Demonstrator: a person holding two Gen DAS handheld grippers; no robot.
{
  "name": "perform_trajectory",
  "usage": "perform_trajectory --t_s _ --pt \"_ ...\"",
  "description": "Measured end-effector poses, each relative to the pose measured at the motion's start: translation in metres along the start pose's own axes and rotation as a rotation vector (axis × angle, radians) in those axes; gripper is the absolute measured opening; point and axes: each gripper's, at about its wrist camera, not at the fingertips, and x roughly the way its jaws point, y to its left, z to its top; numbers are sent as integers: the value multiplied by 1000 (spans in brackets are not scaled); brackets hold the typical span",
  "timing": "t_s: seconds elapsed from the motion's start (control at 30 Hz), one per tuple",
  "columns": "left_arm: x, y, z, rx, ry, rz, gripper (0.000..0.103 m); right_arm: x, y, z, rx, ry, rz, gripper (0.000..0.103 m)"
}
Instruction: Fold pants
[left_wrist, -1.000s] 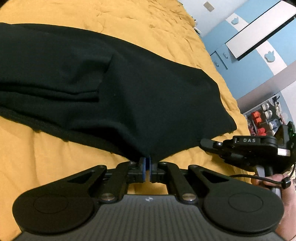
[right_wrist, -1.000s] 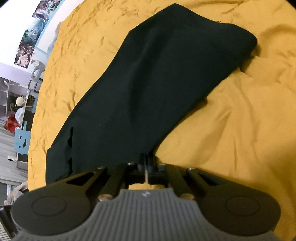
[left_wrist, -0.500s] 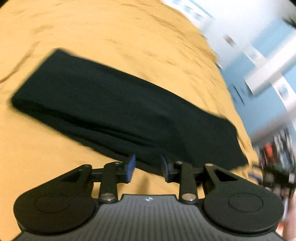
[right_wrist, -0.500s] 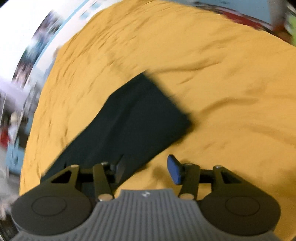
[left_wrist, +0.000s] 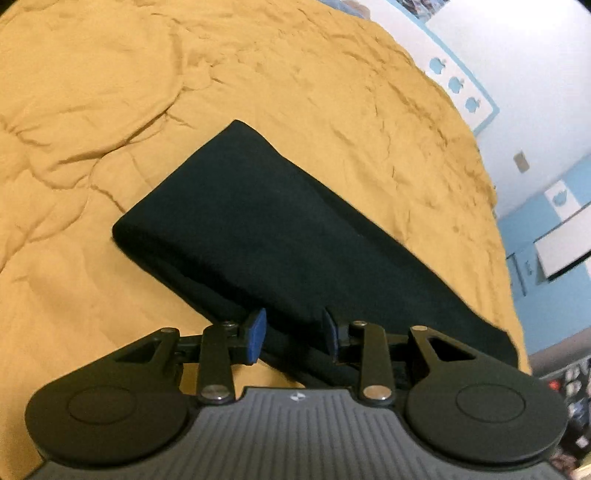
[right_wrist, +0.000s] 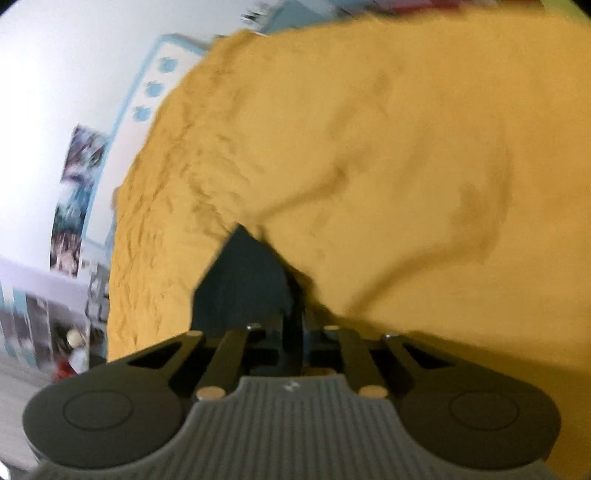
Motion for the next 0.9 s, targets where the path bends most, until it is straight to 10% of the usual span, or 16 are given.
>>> perform_trajectory --t_s 0.2,0.37,0.57,0.9 --pt "2 -2 -4 41 16 21 37 17 -19 1 -34 62 -97 2" --pt "-11 -12 3 108 -10 20 37 -11 10 -5 -159 18 -171 23" --pt "-23 -27 14 209 -29 59 37 -9 87 -40 -322 120 4 29" --pt "-34 -27 25 245 -48 46 37 118 198 -147 -391 498 221 36"
